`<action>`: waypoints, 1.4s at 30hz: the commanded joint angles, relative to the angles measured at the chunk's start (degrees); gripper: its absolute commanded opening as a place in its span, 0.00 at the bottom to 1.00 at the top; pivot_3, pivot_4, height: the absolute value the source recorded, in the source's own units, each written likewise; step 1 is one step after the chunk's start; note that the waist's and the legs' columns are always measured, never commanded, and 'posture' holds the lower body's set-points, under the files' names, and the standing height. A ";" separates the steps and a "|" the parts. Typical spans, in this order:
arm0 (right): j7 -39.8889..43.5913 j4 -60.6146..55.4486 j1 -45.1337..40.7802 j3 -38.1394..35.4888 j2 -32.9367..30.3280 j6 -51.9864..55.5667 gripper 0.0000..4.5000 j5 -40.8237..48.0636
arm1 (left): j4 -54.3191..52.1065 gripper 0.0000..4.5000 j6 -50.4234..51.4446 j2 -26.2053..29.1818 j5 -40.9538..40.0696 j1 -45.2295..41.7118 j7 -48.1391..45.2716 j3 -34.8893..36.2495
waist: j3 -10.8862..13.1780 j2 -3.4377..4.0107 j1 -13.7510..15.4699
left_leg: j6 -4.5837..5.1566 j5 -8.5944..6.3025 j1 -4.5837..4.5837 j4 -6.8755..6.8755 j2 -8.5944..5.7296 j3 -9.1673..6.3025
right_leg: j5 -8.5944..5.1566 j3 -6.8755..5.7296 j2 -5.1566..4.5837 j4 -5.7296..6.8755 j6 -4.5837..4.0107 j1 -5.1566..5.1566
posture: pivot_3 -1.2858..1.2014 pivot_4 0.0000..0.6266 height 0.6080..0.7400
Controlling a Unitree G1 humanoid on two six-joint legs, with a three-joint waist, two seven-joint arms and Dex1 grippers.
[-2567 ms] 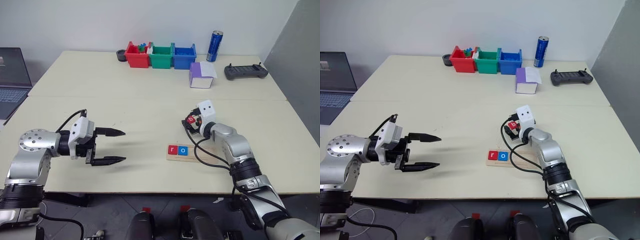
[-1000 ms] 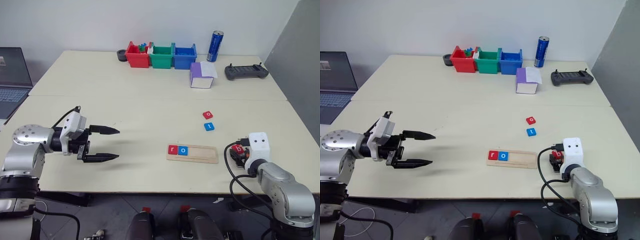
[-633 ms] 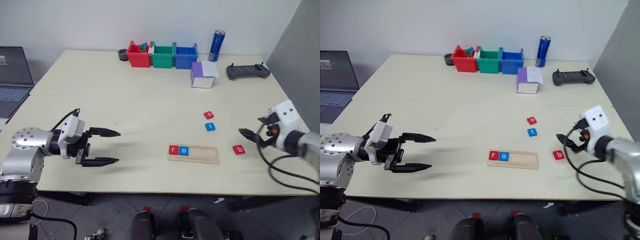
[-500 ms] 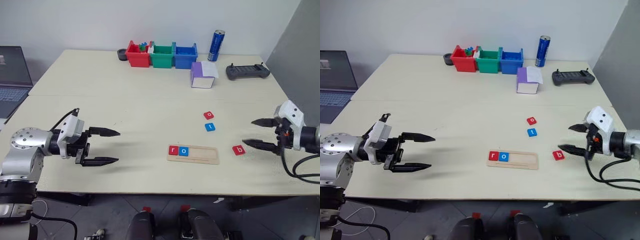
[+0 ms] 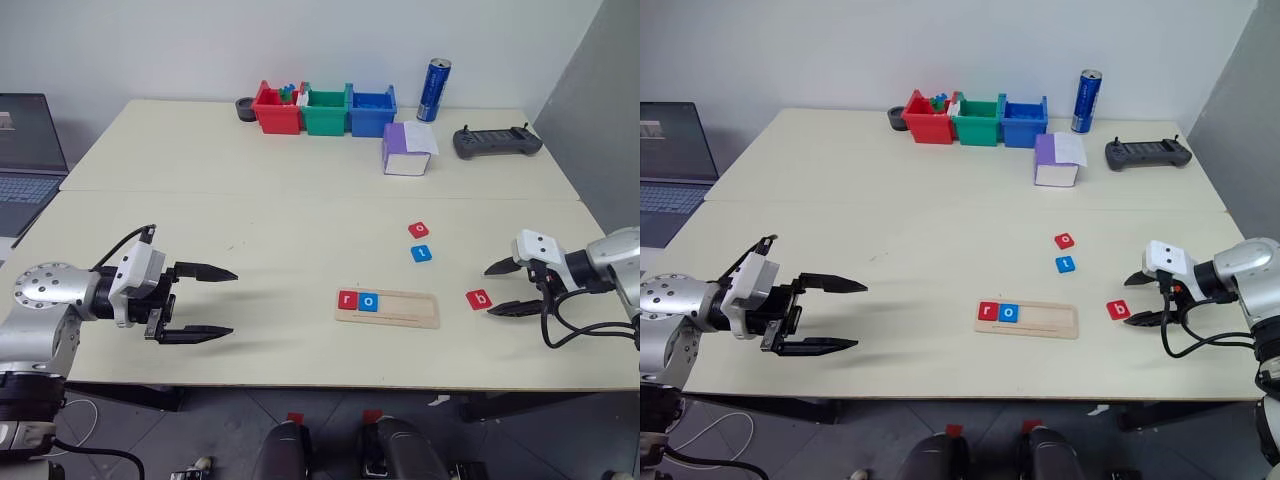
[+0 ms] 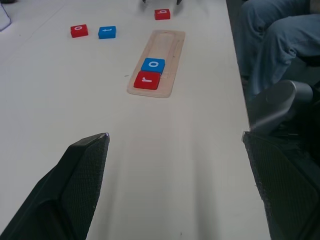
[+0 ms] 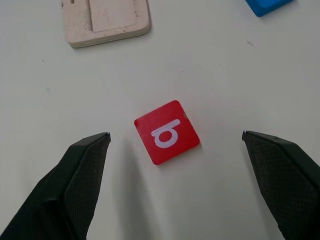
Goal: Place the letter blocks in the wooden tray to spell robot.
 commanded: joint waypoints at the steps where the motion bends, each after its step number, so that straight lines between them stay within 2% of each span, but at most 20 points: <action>1: 3.45 -0.62 0.76 -0.35 -0.09 -2.09 1.00 0.12 | -0.09 1.00 2.56 1.63 3.80 -0.09 1.89 -0.79 | 0.00 0.00 0.01 | 0.00 0.00 0.01 0.00 0.00 0.00 | 0.00 0.00 0.00 0.00 0.00 0.00 | 0.52 0.24 1.00; 13: 2.94 0.75 0.32 2.33 2.51 -4.66 1.00 -2.28 | -3.27 1.00 4.54 0.46 3.17 -0.32 1.89 0.61 | 0.00 0.01 -0.07 | 0.00 0.00 0.04 0.00 0.02 0.00 | 0.00 0.00 0.01 0.04 0.00 0.01 | 0.52 0.24 1.00; 16: 2.40 1.90 -0.10 3.13 2.84 -6.01 0.88 -3.74 | -3.52 1.00 5.15 0.70 2.91 -0.18 1.65 0.94 | 0.00 0.01 -0.07 | -0.01 0.01 0.04 0.01 0.02 0.00 | 0.00 0.00 0.01 0.05 0.00 0.02 | 0.52 0.24 1.00; 23: 2.80 1.54 -0.92 2.17 2.68 -6.08 0.34 -4.16 | -3.86 1.00 5.68 0.50 2.92 -0.31 1.18 1.24 | 0.00 0.01 -0.03 | -0.01 0.01 0.05 0.01 0.01 0.00 | 0.00 0.00 0.00 0.05 0.00 0.02 | 0.52 0.24 1.00; 24: 2.98 -0.06 -0.92 1.88 2.51 -4.58 0.32 -3.64 | -4.02 1.00 5.81 0.36 2.89 -0.38 1.20 1.20 | 0.00 0.01 -0.03 | -0.01 0.01 0.05 0.01 0.02 0.00 | 0.00 0.00 0.01 0.05 0.00 0.02 | 0.52 0.24 1.00; 27: 3.55 -8.45 -0.65 1.78 1.61 4.23 0.33 -2.35 | -4.52 1.00 6.20 -0.15 2.62 -0.53 1.23 1.06 | 0.02 0.04 -0.10 | -0.01 0.01 0.04 0.02 0.02 0.01 | 0.00 0.01 0.00 0.07 0.00 0.01 | 0.52 0.24 1.00; 32: -2.29 -27.16 0.13 -0.41 3.40 23.17 0.33 1.27 | -5.77 1.00 6.39 -0.76 2.58 0.28 1.36 1.12 | 0.01 0.05 -0.10 | -0.01 0.01 0.05 0.00 0.05 -0.01 | 0.00 0.00 0.02 0.10 -0.01 0.00 | 0.52 0.24 1.00; 36: -9.11 -40.91 -0.04 0.76 8.14 35.82 0.33 3.25 | -7.18 1.00 6.96 -1.28 2.29 0.49 2.24 1.20 | 0.01 0.04 -0.05 | -0.01 0.01 0.04 0.01 0.05 -0.03 | 0.00 0.00 0.01 0.09 -0.01 0.00 | 0.52 0.24 1.00; 42: -17.54 -45.66 0.74 5.76 13.78 42.19 0.33 0.46 | -8.65 1.00 7.92 -1.86 2.03 0.53 3.59 1.32 | 0.00 0.02 0.00 | -0.01 0.00 0.02 0.03 0.01 -0.04 | 0.00 0.00 -0.02 0.08 -0.01 0.00 | 0.52 0.24 1.00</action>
